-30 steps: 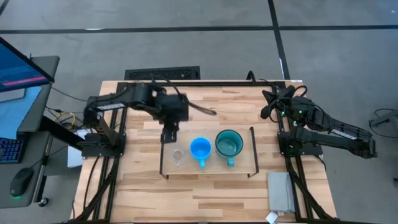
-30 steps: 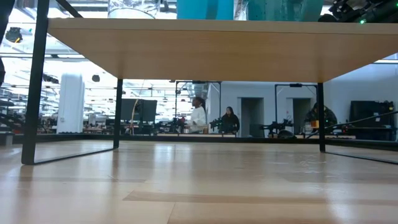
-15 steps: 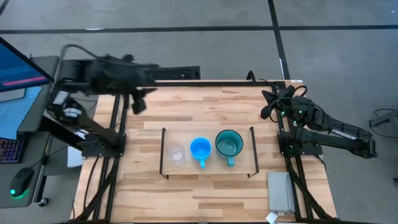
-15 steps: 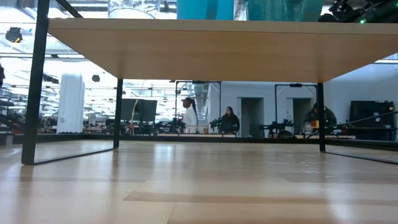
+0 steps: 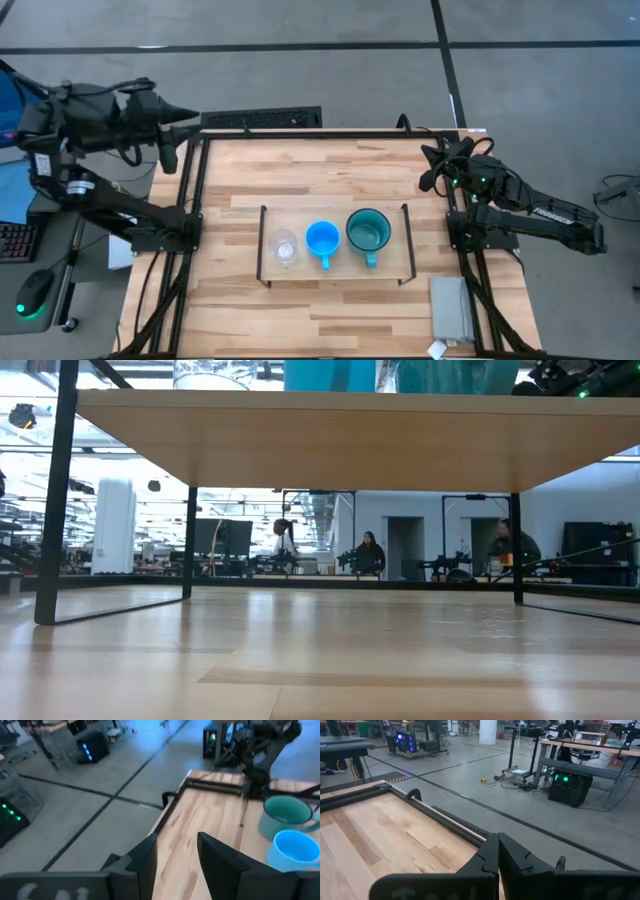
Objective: Stack small to large cups/mugs on shelf
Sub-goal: Return to Home Position
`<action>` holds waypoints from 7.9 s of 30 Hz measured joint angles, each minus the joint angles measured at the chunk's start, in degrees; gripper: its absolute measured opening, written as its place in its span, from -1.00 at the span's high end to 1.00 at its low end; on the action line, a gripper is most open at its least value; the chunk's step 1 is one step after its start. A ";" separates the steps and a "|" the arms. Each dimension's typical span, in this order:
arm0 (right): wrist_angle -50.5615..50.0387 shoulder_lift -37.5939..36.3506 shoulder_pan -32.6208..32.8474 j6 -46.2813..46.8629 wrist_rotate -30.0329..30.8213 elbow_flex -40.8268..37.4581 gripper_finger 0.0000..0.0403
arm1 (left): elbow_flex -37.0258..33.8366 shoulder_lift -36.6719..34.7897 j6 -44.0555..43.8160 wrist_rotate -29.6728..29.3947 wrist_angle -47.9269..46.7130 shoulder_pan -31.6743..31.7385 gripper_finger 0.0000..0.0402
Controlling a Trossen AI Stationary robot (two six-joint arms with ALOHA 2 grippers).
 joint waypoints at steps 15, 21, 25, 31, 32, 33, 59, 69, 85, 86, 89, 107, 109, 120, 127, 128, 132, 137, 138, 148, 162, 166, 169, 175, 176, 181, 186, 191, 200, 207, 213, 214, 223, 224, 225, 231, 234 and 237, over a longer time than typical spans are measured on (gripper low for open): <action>3.65 -0.72 -0.03 -3.01 -0.07 0.00 0.88 | -57.85 -37.69 -2.80 -0.61 33.48 0.00 0.34; 3.62 -6.37 -0.04 -3.04 -0.08 0.00 0.88 | -70.21 -50.47 -5.77 -0.58 38.81 -0.02 0.34; 3.60 -12.35 -0.04 -3.01 -0.57 0.00 0.88 | -76.08 -55.31 -4.69 -0.59 42.47 0.00 0.34; 4.62 -21.57 -0.02 -0.98 -5.35 -5.41 0.88 | -83.35 -60.51 -3.88 -0.57 45.46 -0.02 0.34; 5.12 -21.63 -0.02 -0.67 -5.70 -6.55 0.88 | -84.44 -61.25 -4.09 -0.27 46.52 -0.01 0.34; 5.55 -21.47 -0.04 -0.36 -6.12 -7.53 0.88 | -85.61 -61.95 -4.13 -0.02 48.34 -0.01 0.35; 17.04 -21.53 -2.29 3.34 -10.54 -17.90 0.88 | -109.56 -67.48 -7.98 -2.38 70.33 -0.02 0.85; 17.04 -21.53 -2.25 1.96 -10.74 -17.90 0.88 | -114.91 -67.48 -8.00 -2.99 76.23 -0.02 0.88; 27.51 -21.50 -2.27 1.97 -10.74 -26.12 0.88 | -121.46 -67.48 -10.15 -3.65 82.92 -0.02 0.88; 27.90 -21.51 -2.29 1.94 -10.73 -26.12 0.88 | -122.25 -67.48 -10.69 -3.70 83.31 0.00 0.88; 27.22 -21.53 -2.29 2.24 -10.71 -26.12 0.88 | -123.54 -67.43 -12.06 -3.49 84.95 0.00 0.88; 20.30 -21.51 -2.29 5.49 -10.73 -26.14 0.88 | -123.62 -67.32 -10.60 0.55 84.48 -0.02 0.88; 20.30 -21.52 -2.29 5.13 -10.68 -26.14 0.88 | -123.62 -67.32 -9.68 0.55 84.45 -0.02 0.88; 20.32 -21.31 -2.29 2.18 -10.10 -26.14 0.88 | -123.62 -67.32 -6.64 0.57 84.40 0.00 0.88; 20.32 -21.31 -2.29 2.01 -10.08 -26.14 0.88 | -123.62 -67.32 -8.59 1.03 84.36 0.00 0.88; 20.32 -21.31 -2.29 2.01 -10.10 -26.14 0.88 | -123.62 -67.32 -8.43 1.07 84.36 0.00 0.88; 20.32 -21.31 -2.29 2.01 -10.08 -26.14 0.88 | -123.62 -67.32 -5.57 3.08 84.19 0.00 0.88; 20.31 -21.31 -2.29 2.01 -10.08 -26.14 0.88 | -123.62 -67.32 -5.14 6.30 83.93 0.00 0.88; 20.30 -21.31 -2.27 2.01 -10.10 -26.14 0.88 | -123.62 -67.32 -5.90 7.55 83.79 0.00 0.88; 20.30 -21.31 -2.25 2.01 -10.10 -26.14 0.88 | -123.64 -67.32 -7.92 12.50 83.24 -0.02 0.88; 20.30 -21.31 -2.25 2.01 -10.10 -26.14 0.88 | -123.66 -67.30 -7.94 12.46 83.25 -0.02 0.88; 20.30 -21.31 -2.25 2.01 -10.10 -26.14 0.88 | -123.66 -67.31 -7.93 12.45 83.26 -0.02 0.88; 20.30 -21.31 -2.25 2.01 -10.10 -26.14 0.88 | -123.66 -67.32 -7.92 12.41 83.26 -0.02 0.88; 20.27 -21.31 -2.25 2.01 -10.10 -26.14 0.88 | -123.66 -67.32 -7.94 12.31 83.26 0.00 0.88; 20.29 -21.31 -2.25 2.01 -10.10 -26.14 0.88 | -123.66 -67.30 -7.93 12.31 83.26 0.00 0.88; 20.27 -21.31 -2.25 2.01 -10.10 -26.14 0.88 | -123.66 -67.31 -7.93 12.31 83.26 0.00 0.88; 20.27 -21.31 -2.25 2.01 -10.10 -26.14 0.88 | -123.66 -67.32 -7.94 12.31 83.26 0.00 0.88; 20.27 -21.31 -2.25 2.01 -10.10 -26.14 0.88 | -123.66 -67.30 -7.94 12.33 83.26 0.00 0.88; 20.27 -21.31 -2.25 2.01 -10.10 -26.14 0.88 | -123.66 -67.30 -7.93 12.33 83.26 0.00 0.88; 20.27 -21.31 -2.25 2.02 -10.10 -26.14 0.88 | -123.66 -67.31 -7.94 12.33 83.26 0.00 0.88; 20.27 -21.31 -2.25 2.01 -10.10 -26.14 0.88 | -123.66 -67.31 -7.94 12.33 83.26 0.00 0.88; 20.27 -21.31 -2.25 2.03 -10.11 -26.14 0.88 | -123.66 -67.31 -7.94 12.33 83.26 0.00 0.88; 20.27 -21.32 -2.25 2.01 -10.12 -26.14 0.88 | -123.66 -67.30 -7.94 12.35 83.26 0.00 0.88; 20.27 -21.31 -2.25 2.01 -10.10 -26.14 0.88 | -123.66 -67.30 -7.94 12.35 83.26 0.00 0.88; 20.27 -21.31 -2.25 2.01 -10.12 -26.14 0.88 | -123.66 -67.30 -7.94 12.35 83.26 0.00 0.88; 20.27 -21.31 -2.25 2.03 -10.11 -26.14 0.88 | -123.66 -67.31 -7.94 12.35 83.26 -0.01 0.88; 20.27 -21.31 -2.25 2.02 -10.11 -26.14 0.88 | -123.66 -67.31 -7.94 12.35 83.26 0.00 0.88; 20.27 -21.31 -2.23 2.03 -10.10 -26.14 0.88 | -123.66 -67.31 -7.94 12.35 83.26 -0.01 0.88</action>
